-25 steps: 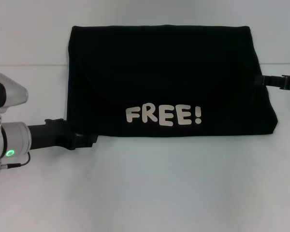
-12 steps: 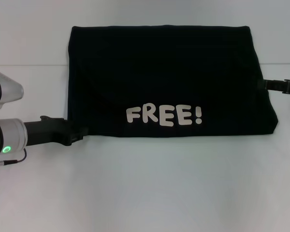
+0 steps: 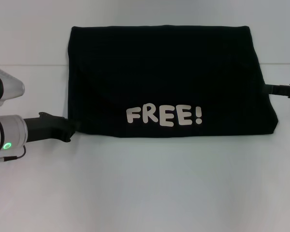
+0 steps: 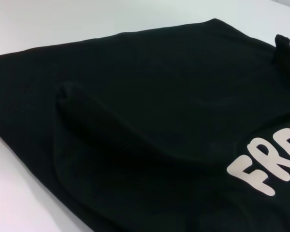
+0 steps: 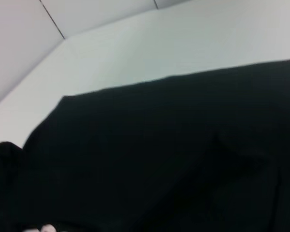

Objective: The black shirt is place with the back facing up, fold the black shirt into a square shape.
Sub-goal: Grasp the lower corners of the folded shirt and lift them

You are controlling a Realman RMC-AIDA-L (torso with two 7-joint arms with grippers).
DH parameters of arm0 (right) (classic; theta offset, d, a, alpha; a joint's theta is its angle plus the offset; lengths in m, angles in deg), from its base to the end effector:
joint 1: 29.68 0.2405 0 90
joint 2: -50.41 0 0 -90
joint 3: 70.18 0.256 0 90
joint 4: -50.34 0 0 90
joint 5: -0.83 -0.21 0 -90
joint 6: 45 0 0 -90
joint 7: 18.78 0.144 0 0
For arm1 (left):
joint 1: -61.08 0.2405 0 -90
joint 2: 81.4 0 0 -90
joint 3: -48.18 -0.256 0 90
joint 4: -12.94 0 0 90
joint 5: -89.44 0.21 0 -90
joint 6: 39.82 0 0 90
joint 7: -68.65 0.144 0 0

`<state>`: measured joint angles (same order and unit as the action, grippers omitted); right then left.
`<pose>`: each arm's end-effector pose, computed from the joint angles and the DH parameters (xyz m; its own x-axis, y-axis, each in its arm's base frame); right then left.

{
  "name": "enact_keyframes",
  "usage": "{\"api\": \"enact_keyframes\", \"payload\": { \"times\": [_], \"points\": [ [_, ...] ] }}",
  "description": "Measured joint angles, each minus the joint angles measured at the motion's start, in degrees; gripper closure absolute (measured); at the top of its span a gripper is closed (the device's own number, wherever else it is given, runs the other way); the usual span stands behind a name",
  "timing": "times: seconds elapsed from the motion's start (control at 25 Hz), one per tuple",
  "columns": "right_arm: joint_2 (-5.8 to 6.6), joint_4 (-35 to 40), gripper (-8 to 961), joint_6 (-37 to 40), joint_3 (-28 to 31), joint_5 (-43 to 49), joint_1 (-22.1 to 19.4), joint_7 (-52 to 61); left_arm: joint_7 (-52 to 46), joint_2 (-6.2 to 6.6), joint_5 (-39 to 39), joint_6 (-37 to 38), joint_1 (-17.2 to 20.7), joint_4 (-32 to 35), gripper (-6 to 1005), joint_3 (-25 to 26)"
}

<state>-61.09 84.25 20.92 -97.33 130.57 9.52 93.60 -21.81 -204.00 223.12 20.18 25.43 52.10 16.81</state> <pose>0.3064 0.4132 0.0712 0.4753 -0.6642 -0.5770 -0.8798 -0.3571 -0.3137 -0.3046 0.3845 -0.0040 0.7692 0.5343 0.3505 0.6363 -0.5896 -0.4975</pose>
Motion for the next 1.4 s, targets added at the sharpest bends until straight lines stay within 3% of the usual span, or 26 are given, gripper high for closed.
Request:
{"api": "enact_keyframes", "payload": {
  "times": [0.2, 0.32, 0.68, 1.0, 1.4],
  "points": [
    [1.47, -0.1, 270, 0.0, -0.1, 6.3, 0.4, 7.3, -0.4, 0.45, 0.0, 2.6, 0.2, 1.3, 983, 0.1],
    [1.57, -0.1, 271, 0.1, -0.2, 8.2, 0.4, 9.2, -0.3, 0.72, 0.0, 3.5, 0.3, 1.4, 983, 0.2],
    [0.50, -3.5, 272, -2.9, -3.7, 8.6, 0.7, 9.5, -0.2, 0.89, 0.3, 3.0, -0.1, 1.5, 983, 0.0],
    [-1.31, -4.8, 274, -8.0, -4.8, 8.6, 1.2, 9.4, -0.1, 1.23, 0.0, 2.9, -0.1, 1.5, 983, 0.3],
    [-1.91, -7.5, 414, -9.1, -6.5, 8.6, 2.0, 9.1, 0.0, 1.41, 0.0, 2.0, -0.4, 1.1, 983, 0.4]
  ]
}}
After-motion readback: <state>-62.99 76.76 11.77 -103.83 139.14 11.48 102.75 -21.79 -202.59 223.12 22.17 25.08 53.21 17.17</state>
